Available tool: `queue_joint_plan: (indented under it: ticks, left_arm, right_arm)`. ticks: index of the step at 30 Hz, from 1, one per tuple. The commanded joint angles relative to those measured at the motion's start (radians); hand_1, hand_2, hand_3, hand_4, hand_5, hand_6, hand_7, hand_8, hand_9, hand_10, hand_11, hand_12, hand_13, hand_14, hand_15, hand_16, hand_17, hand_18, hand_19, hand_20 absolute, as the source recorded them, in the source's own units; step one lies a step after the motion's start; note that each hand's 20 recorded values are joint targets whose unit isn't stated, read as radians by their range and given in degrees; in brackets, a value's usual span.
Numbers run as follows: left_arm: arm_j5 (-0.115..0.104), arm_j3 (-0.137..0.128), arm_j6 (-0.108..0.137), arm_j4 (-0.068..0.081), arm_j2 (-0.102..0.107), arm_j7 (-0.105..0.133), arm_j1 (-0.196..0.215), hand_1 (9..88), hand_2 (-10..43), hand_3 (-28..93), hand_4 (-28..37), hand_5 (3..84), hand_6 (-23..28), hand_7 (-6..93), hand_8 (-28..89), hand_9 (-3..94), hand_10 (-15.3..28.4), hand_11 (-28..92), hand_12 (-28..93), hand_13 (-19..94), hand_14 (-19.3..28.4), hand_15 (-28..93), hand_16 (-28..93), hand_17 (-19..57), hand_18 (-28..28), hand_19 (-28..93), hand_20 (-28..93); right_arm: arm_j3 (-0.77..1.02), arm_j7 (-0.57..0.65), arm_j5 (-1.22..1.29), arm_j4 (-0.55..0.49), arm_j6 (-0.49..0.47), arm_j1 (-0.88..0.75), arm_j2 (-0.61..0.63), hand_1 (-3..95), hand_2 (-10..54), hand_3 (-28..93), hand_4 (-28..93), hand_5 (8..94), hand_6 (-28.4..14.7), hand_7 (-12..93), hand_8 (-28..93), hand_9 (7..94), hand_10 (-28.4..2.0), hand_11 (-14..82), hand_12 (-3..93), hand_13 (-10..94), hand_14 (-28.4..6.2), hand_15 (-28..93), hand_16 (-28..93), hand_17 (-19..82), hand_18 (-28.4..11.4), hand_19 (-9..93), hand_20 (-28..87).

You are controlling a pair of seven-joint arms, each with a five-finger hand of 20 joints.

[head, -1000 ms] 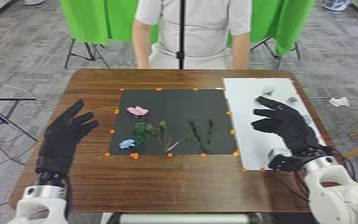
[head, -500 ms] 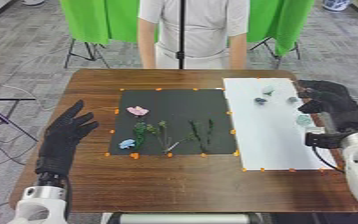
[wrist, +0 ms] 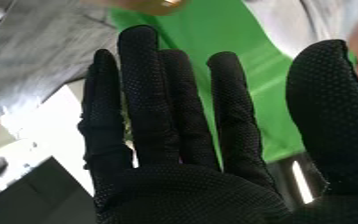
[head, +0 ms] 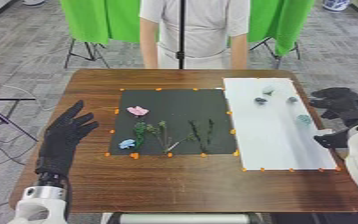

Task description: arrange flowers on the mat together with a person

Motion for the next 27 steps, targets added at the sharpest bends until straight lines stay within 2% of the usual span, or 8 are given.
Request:
queue_joint_plan:
  ticks: [1, 6, 11, 17, 18, 22, 25, 27]
  left_arm:
    - [-0.015, 0.01, 0.015, 0.002, 0.01, 0.012, 0.0, 25.6, 4.0, 79, -25.3, 37.6, 4.1, 10.1, -8, 38.0, 17.3, 23, 10, 28, 25.9, 47, -7, -7.5, 26.3, 50, 20]
    - [-0.017, 0.015, 0.016, 0.003, 0.01, 0.015, -0.004, 25.6, 4.1, 79, -25.3, 37.6, 4.1, 10.1, -9, 38.0, 17.2, 23, 10, 28, 25.8, 47, -7, -7.5, 26.3, 51, 20]
    - [-0.014, 0.012, 0.012, 0.005, 0.006, 0.007, -0.01, 25.6, 4.1, 79, -25.3, 37.6, 4.2, 10.1, -9, 38.0, 17.2, 23, 10, 28, 25.9, 47, -7, -7.5, 26.3, 51, 20]
    - [-0.021, 0.015, 0.016, 0.004, 0.012, 0.017, -0.008, 25.6, 4.1, 79, -25.2, 37.5, 4.2, 10.2, -9, 37.9, 17.1, 23, 10, 28, 25.9, 47, -7, -7.5, 26.4, 51, 20]
    - [-0.016, 0.014, 0.01, 0.006, 0.009, 0.011, -0.012, 25.7, 4.1, 79, -25.2, 37.6, 4.2, 10.1, -9, 37.9, 17.1, 23, 10, 28, 25.9, 47, -7, -7.5, 26.4, 51, 20]
    - [-0.017, 0.014, 0.013, 0.006, 0.009, 0.01, -0.012, 25.6, 4.2, 79, -25.2, 37.6, 4.2, 10.2, -9, 37.9, 17.2, 23, 10, 28, 25.9, 47, -7, -7.5, 26.4, 51, 20]
    - [-0.018, 0.017, 0.009, 0.009, 0.009, 0.009, -0.019, 25.6, 4.2, 79, -25.2, 37.5, 4.2, 10.1, -9, 37.9, 17.2, 23, 10, 28, 25.9, 47, -7, -7.5, 26.4, 51, 20]
    - [-0.015, 0.018, 0.007, 0.01, 0.007, 0.006, -0.024, 25.6, 4.1, 79, -25.2, 37.5, 4.2, 10.1, -9, 38.0, 17.2, 23, 10, 28, 25.9, 47, -7, -7.5, 26.4, 51, 20]
  right_arm:
    - [-0.095, 0.015, -0.196, 0.06, -0.089, 0.087, 0.001, 31.3, -7.6, 78, -27, 50.3, 3.4, 19, -14, 51.0, -12.8, 16.7, 15.2, 53, -12.9, 55, 11, 24, -24.6, 71, 23]
    - [-0.186, 0.028, -0.306, 0.091, -0.12, 0.154, 0.002, 34.0, -9.3, 77, -28, 50.6, 5.3, 20, -14, 50.8, -11.9, 16.2, 15.4, 54, -11.9, 51, 12, 23, -24.7, 67, 21]
    - [-0.21, 0.022, -0.402, 0.107, -0.133, 0.141, 0.005, 36.6, -9.5, 77, -28, 52.3, 6.4, 22, -15, 52.3, -11.2, 16.5, 15.3, 56, -10.3, 44, 12, 22, -23.3, 65, 20]
    - [-0.284, 0.079, -0.494, 0.131, -0.149, 0.173, -0.001, 38.7, -9.5, 77, -28, 54.9, 6.4, 22, -16, 54.2, -11.2, 16.9, 15.1, 57, -10.0, 41, 13, 24, -22.8, 64, 19]
    - [-0.286, 0.088, -0.493, 0.132, -0.146, 0.169, -0.003, 39.4, -9.5, 77, -28, 55.6, 6.3, 23, -16, 54.6, -11.1, 17.1, 15.1, 58, -10.0, 41, 13, 24, -22.9, 64, 19]
    - [-0.313, 0.092, -0.497, 0.149, -0.15, 0.188, -0.019, 40.4, -9.5, 77, -28, 57.5, 6.7, 23, -16, 56.2, -11.2, 17.6, 14.9, 59, -10.0, 40, 14, 25, -22.7, 65, 19]
    - [-0.356, 0.107, -0.511, 0.167, -0.113, 0.211, -0.018, 44.5, -9.5, 76, -28, 60.5, 6.9, 24, -14, 57.6, -10.8, 17.9, 14.8, 61, -9.2, 39, 14, 27, -21.7, 65, 19]
    - [-0.363, 0.096, -0.512, 0.174, -0.102, 0.209, -0.02, 50.3, -9.5, 73, -28, 63.9, 6.5, 24, -8, 59.4, -10.3, 18.0, 14.7, 64, -7.2, 36, 21, 29, -19.9, 66, 18]
